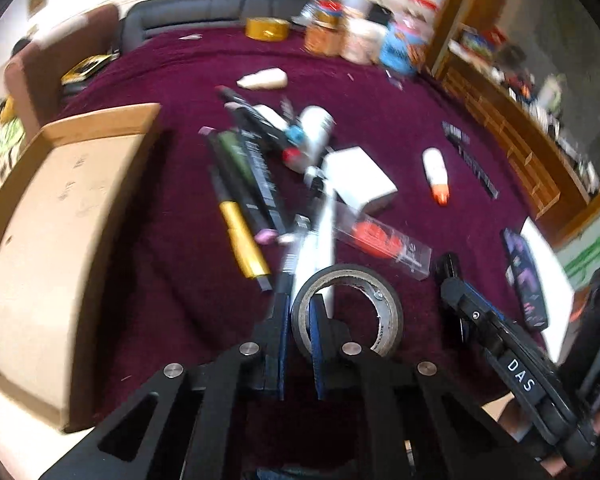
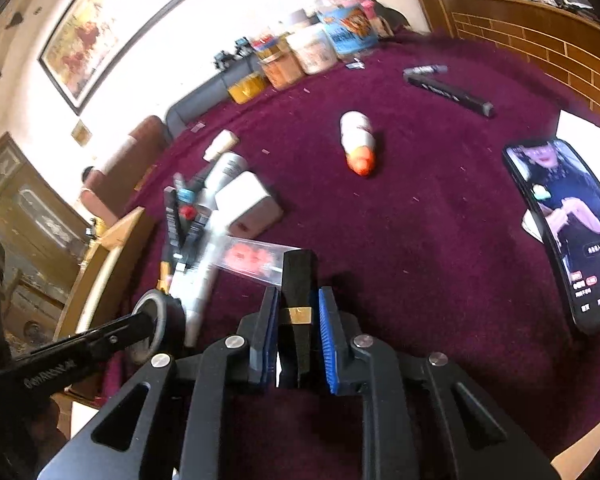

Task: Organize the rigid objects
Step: 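Carry the tube and tape roll into the cardboard tray and open both tools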

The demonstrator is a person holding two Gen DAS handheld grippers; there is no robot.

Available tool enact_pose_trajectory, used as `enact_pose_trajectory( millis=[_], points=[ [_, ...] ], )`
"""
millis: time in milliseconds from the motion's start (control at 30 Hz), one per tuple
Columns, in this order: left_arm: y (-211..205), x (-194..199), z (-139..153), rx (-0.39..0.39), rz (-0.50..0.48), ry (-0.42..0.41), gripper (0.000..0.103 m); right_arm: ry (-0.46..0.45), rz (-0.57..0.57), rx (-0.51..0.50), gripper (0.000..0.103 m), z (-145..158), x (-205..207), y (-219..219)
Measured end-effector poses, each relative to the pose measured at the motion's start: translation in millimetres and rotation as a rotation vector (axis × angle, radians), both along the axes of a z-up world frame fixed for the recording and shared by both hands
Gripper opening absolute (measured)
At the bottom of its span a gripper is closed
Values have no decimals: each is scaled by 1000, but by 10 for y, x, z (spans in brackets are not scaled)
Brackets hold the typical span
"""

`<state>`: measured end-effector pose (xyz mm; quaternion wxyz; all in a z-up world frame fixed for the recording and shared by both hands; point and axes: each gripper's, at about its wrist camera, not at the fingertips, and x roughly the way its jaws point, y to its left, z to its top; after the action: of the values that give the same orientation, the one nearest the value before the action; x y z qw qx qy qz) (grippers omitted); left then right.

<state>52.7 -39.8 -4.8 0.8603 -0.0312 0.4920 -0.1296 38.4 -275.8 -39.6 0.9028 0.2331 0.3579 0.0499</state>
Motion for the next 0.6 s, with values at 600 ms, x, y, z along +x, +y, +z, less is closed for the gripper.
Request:
enact_pose_trajectory(
  millis=[600],
  points=[
    [2270, 113, 46, 47, 506, 5, 9, -87, 717, 29, 19, 465, 808, 2492]
  ],
)
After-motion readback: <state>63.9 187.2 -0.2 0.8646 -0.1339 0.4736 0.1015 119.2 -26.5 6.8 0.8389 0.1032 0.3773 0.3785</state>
